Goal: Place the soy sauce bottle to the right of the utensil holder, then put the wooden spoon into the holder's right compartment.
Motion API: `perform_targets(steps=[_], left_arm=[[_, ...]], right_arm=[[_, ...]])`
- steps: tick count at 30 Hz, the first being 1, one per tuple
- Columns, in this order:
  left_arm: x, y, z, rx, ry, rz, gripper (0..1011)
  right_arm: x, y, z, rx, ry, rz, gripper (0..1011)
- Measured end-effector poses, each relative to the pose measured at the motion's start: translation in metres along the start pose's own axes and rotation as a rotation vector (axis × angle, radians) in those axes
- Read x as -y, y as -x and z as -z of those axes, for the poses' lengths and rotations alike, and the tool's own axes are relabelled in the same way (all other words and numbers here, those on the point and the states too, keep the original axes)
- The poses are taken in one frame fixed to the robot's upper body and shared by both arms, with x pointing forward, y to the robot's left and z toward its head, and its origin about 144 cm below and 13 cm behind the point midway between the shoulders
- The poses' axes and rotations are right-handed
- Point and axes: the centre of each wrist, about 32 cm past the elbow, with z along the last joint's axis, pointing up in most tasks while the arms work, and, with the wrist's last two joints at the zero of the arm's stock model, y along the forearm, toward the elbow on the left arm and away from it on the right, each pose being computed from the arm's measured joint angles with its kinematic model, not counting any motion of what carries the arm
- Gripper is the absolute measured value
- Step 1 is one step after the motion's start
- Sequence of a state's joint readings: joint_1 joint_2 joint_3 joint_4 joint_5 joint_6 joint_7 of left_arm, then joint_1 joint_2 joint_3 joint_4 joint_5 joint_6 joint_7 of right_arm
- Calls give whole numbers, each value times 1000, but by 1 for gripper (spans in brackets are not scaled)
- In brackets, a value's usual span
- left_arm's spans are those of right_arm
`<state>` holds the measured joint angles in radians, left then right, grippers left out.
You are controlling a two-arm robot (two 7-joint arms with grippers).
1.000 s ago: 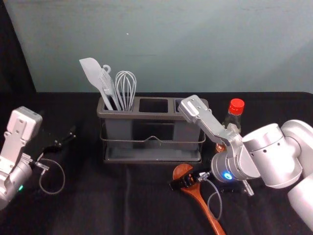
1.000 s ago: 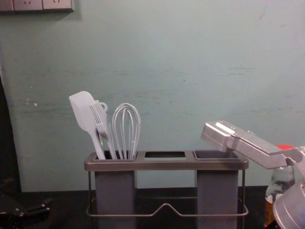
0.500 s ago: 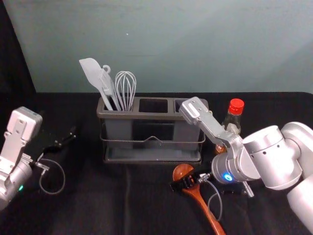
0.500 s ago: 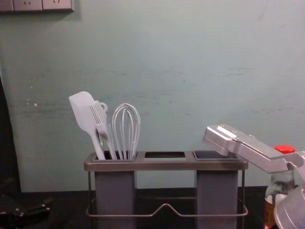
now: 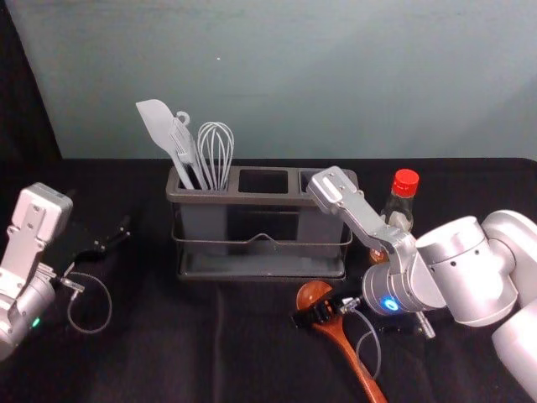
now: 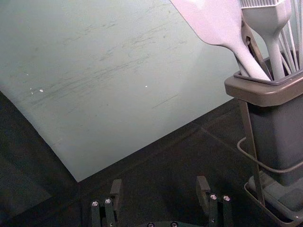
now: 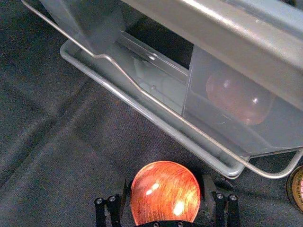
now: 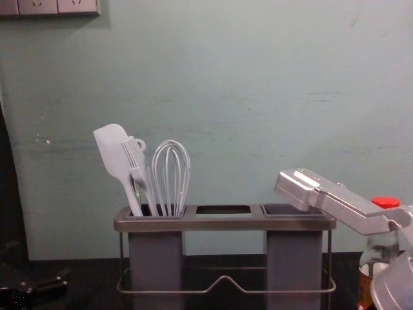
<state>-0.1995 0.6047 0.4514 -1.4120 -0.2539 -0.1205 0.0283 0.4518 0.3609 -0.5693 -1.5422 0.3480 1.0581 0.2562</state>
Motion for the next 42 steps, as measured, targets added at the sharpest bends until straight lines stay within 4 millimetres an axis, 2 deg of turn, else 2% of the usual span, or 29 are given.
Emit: perform_targets(steps=[3, 10, 22, 25, 34, 42], left_arm=[[0, 0, 0, 0, 0, 0, 1011], [0, 0, 0, 0, 0, 0, 1012], [0, 0, 0, 0, 0, 0, 1012], [0, 0, 0, 0, 0, 0, 1012], [0, 0, 0, 0, 0, 0, 1012], [0, 0, 0, 0, 0, 0, 1011]], right_arm=[[0, 0, 0, -1, 0, 1, 995], [0, 0, 0, -1, 1, 1, 841], [3, 2, 2, 2, -11, -5, 840], [12, 7, 4, 13, -63, 2, 840], [56, 22, 18, 76, -306, 46, 840], [81, 28, 32, 128, -489, 62, 840]])
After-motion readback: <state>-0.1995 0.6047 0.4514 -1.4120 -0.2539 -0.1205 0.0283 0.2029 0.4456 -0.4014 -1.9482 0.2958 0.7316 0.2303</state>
